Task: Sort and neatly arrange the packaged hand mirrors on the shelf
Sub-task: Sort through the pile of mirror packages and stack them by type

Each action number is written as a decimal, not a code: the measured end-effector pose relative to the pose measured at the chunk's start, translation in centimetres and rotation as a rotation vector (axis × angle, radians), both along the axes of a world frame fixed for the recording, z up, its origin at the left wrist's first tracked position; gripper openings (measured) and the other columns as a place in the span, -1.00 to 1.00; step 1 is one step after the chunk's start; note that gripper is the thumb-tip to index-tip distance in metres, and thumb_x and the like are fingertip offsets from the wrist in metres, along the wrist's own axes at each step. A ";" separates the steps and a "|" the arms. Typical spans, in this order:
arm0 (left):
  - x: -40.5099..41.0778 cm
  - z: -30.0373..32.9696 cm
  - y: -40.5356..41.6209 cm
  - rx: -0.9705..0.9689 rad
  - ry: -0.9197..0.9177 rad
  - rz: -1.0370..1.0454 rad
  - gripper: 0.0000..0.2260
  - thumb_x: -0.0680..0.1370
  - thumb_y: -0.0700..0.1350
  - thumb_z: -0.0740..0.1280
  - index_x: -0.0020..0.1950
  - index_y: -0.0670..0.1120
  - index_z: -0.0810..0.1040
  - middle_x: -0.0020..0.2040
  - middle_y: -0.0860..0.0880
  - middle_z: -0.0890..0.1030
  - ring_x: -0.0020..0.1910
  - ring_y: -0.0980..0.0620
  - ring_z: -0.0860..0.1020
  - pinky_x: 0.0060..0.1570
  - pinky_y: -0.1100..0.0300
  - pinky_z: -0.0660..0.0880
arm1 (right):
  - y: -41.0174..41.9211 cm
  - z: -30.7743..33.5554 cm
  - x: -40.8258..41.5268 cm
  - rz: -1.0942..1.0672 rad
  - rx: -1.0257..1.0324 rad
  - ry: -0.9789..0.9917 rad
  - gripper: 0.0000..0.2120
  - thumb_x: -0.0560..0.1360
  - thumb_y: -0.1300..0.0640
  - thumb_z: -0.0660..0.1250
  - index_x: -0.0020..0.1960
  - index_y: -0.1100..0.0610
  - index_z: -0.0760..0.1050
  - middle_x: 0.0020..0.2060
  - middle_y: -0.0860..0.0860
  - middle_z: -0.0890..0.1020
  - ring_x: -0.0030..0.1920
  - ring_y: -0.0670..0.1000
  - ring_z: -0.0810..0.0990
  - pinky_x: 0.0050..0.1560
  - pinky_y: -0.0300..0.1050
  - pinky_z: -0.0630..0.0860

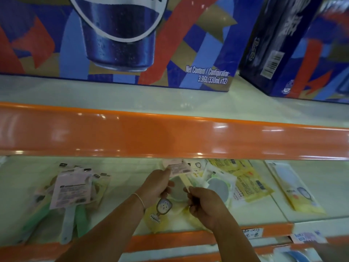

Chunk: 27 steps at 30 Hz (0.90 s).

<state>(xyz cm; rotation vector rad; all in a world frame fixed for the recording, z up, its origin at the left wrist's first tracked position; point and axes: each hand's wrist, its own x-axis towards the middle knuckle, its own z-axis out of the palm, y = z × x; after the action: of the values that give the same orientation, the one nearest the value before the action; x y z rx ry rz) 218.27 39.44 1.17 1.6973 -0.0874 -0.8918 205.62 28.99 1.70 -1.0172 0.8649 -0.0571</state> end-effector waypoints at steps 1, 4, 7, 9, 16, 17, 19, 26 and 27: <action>0.1 -0.1 -0.3 -0.030 0.047 0.053 -0.72 0.65 0.02 0.14 0.02 -0.17 0.49 -0.19 -0.16 0.65 -0.45 -0.02 0.40 -0.48 0.20 0.30 | 0.0 -0.1 -0.2 0.039 -0.034 -0.008 -0.85 0.55 0.25 0.29 -0.04 0.32 0.59 -0.43 0.04 0.51 -0.45 -0.04 0.44 -0.51 -0.24 0.32; 0.3 -0.3 -0.4 -0.084 0.128 0.165 -0.76 0.64 -0.05 0.20 0.00 -0.21 0.52 -0.27 -0.17 0.64 -0.49 0.00 0.31 -0.48 0.23 0.21 | 0.2 -0.3 -0.5 0.142 -0.109 -0.023 -0.87 0.52 0.28 0.33 -0.02 0.36 0.57 -0.42 0.06 0.50 -0.44 -0.02 0.45 -0.48 -0.22 0.30; 0.2 0.0 1.0 -0.129 0.125 0.236 -0.80 0.63 -0.13 0.22 -0.01 -0.26 0.51 -0.29 -0.20 0.63 -0.54 0.00 0.30 -0.50 0.24 0.20 | 0.7 -0.5 0.0 0.233 -0.169 -0.008 -0.89 0.52 0.26 0.35 -0.04 0.32 0.58 -0.42 0.06 0.50 -0.44 -0.02 0.47 -0.47 -0.22 0.29; 0.3 0.3 2.6 -0.109 0.059 0.272 -0.81 0.63 -0.14 0.22 -0.02 -0.25 0.51 -0.26 -0.20 0.64 -0.55 -0.01 0.34 -0.52 0.22 0.27 | 1.6 -0.5 0.7 0.293 -0.216 -0.007 -0.91 0.51 0.23 0.37 -0.11 0.27 0.59 -0.41 0.07 0.53 -0.44 -0.02 0.49 -0.44 -0.21 0.30; 2.0 0.9 10.3 -0.045 -0.122 0.429 -0.82 0.64 -0.13 0.20 -0.05 -0.18 0.51 -0.21 -0.22 0.66 -0.51 0.02 0.43 -0.49 0.15 0.38 | 6.2 -0.5 4.0 0.436 -0.307 -0.038 -0.84 0.53 0.16 0.35 -0.04 0.27 0.60 -0.33 0.10 0.57 -0.42 0.00 0.50 -0.41 -0.17 0.36; 2.2 0.8 11.6 -0.035 -0.136 0.456 -0.82 0.65 -0.13 0.19 -0.04 -0.19 0.51 -0.19 -0.23 0.66 -0.51 0.04 0.44 -0.51 0.17 0.38 | 6.9 -0.6 4.5 0.449 -0.305 -0.047 -0.83 0.54 0.17 0.35 -0.02 0.29 0.60 -0.32 0.11 0.58 -0.41 0.01 0.51 -0.41 -0.16 0.36; 2.6 0.8 13.8 -0.026 -0.170 0.498 -0.82 0.64 -0.14 0.19 -0.04 -0.21 0.52 -0.20 -0.24 0.65 -0.52 0.05 0.46 -0.54 0.20 0.38 | 8.5 -0.7 5.4 0.472 -0.302 -0.058 -0.84 0.54 0.18 0.34 0.01 0.28 0.60 -0.31 0.11 0.60 -0.39 0.02 0.53 -0.42 -0.17 0.38; 4.3 0.2 20.5 0.089 -0.337 0.518 -0.84 0.58 -0.15 0.24 -0.08 -0.21 0.55 -0.32 -0.27 0.62 -0.45 -0.20 0.60 -0.46 -0.11 0.58 | 13.5 -1.2 7.8 0.460 -0.290 -0.034 -0.88 0.52 0.22 0.37 -0.02 0.27 0.60 -0.31 0.14 0.62 -0.40 0.04 0.54 -0.42 -0.16 0.40; 4.4 0.3 21.2 0.110 -0.332 0.527 -0.87 0.58 -0.16 0.24 0.01 -0.17 0.55 -0.29 -0.25 0.64 -0.43 -0.19 0.62 -0.47 -0.04 0.59 | 14.0 -1.3 8.0 0.456 -0.291 -0.031 -0.89 0.52 0.22 0.37 -0.02 0.26 0.60 -0.30 0.14 0.63 -0.40 0.04 0.54 -0.42 -0.16 0.40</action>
<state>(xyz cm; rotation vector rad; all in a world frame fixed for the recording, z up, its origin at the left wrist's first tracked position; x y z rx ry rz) 222.62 60.62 1.46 1.8347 0.1838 -0.2242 213.58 43.03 0.38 -1.4634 0.5882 0.1924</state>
